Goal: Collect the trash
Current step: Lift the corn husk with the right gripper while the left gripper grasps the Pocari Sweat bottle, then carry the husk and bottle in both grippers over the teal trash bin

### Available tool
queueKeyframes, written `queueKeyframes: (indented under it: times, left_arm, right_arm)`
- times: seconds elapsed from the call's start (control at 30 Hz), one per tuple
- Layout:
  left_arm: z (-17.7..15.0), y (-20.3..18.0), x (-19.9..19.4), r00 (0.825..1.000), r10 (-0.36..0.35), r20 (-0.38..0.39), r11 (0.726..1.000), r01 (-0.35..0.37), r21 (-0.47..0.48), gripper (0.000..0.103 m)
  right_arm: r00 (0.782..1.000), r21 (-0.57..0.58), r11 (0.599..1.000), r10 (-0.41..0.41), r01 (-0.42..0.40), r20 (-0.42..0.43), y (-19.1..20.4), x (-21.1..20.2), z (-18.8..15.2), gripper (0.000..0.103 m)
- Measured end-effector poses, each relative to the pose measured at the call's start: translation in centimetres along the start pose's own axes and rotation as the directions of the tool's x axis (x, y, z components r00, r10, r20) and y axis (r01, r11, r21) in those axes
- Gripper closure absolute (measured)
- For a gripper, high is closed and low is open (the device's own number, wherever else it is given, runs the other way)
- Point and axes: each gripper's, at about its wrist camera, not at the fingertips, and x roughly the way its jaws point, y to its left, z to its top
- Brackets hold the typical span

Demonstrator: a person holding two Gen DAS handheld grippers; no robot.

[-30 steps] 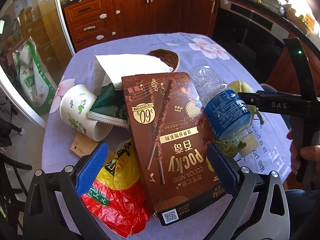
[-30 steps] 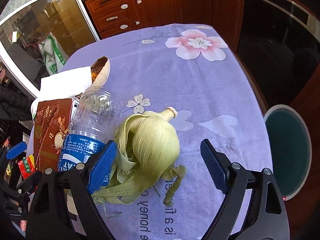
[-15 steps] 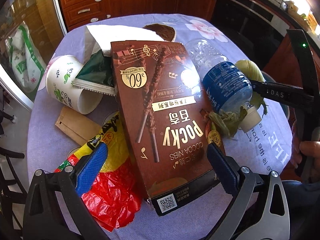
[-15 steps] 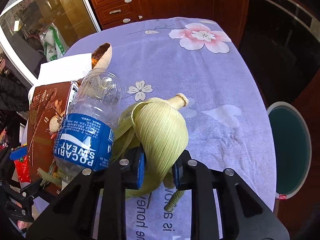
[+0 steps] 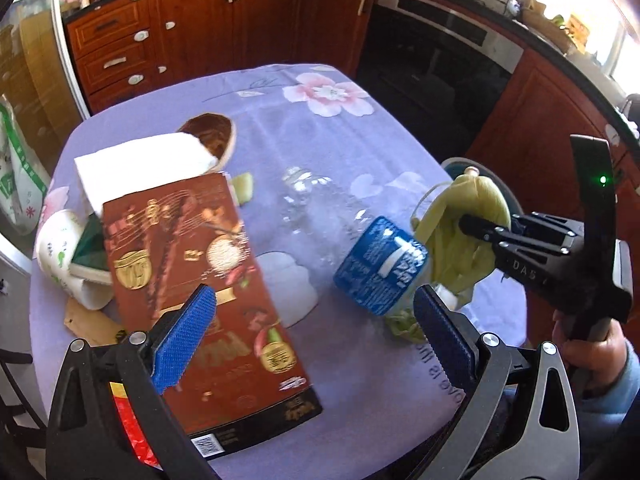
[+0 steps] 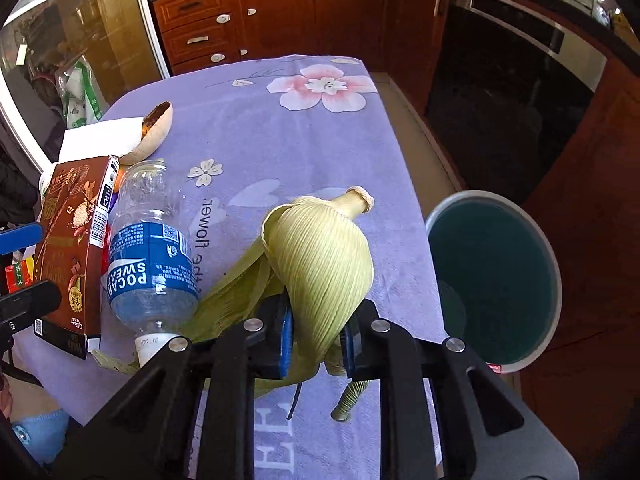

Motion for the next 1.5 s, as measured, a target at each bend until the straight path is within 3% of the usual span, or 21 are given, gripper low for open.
queueKeyframes:
  times: [0.1,0.23,0.37,0.43,0.63,0.8,0.93,0.97,1.0,1.07,1.3,1.5]
  left_arm:
    - [0.6,-2.6,1.5,0.999,-0.022,-0.031,1.0,0.022,0.007,0.004]
    - [1.9,-3.9,4.1,0.997,-0.023,-0.073,0.997,0.017,-0.079,0.004]
    - [3.6,-4.4,6.5,0.994,0.048,-0.099,0.989,-0.061,-0.136,0.004]
    - [3.9,-5.0,7.5,0.988,0.108,-0.111,0.986,-0.121,-0.113,0.004]
    - [3.1,-5.5,9.0,0.964,0.206,-0.168,0.975,-0.218,-0.053,0.004]
    - [1.4,-4.0,8.4,0.944,0.256,-0.21,0.96,-0.273,-0.058,0.004]
    - [1.2,-4.2,8.5,0.945,0.259,-0.201,0.962,-0.271,-0.035,0.004]
    - [1.3,-4.3,8.7,0.946,0.253,-0.204,0.964,-0.265,-0.031,0.008]
    - [1.4,-4.5,9.0,0.949,0.24,-0.203,0.968,-0.251,-0.028,0.014]
    - [1.7,-4.7,9.5,0.946,0.252,-0.205,0.965,-0.261,-0.016,0.041]
    - [2.3,-5.6,7.4,0.962,0.249,-0.114,0.968,-0.25,0.002,0.043]
    - [4.2,-7.4,4.4,0.977,0.215,-0.009,0.975,-0.214,0.059,0.044]
  right_arm:
    - [1.0,0.015,1.0,0.011,-0.011,-0.001,-0.9,-0.1,-0.8,0.086]
    - [0.999,0.026,0.999,0.036,-0.036,0.002,-1.8,-0.3,-1.6,0.086]
    - [0.998,0.027,0.997,0.067,-0.067,-0.001,-2.4,-0.3,-2.2,0.086]
    - [0.997,0.033,0.996,0.08,-0.079,-0.004,-2.8,-0.2,-2.5,0.086]
    - [0.994,0.033,0.994,0.106,-0.105,-0.005,-4.2,-0.1,-2.6,0.086]
    - [0.996,0.053,0.995,0.086,-0.086,0.011,-5.7,0.2,-2.4,0.086]
    - [0.995,0.061,0.993,0.098,-0.099,0.016,-6.3,0.5,-2.0,0.086]
    - [0.994,0.067,0.992,0.107,-0.108,0.015,-6.5,0.6,-2.0,0.086]
    - [0.994,0.073,0.991,0.112,-0.113,0.012,-6.6,0.7,-1.9,0.086]
    - [0.993,0.077,0.99,0.117,-0.117,0.006,-6.7,0.8,-1.9,0.086]
    - [0.991,0.123,0.984,0.126,-0.131,0.048,-8.4,-0.9,-2.0,0.086]
    - [0.987,0.176,0.98,0.064,-0.089,0.148,-11.4,-4.5,-0.3,0.086]
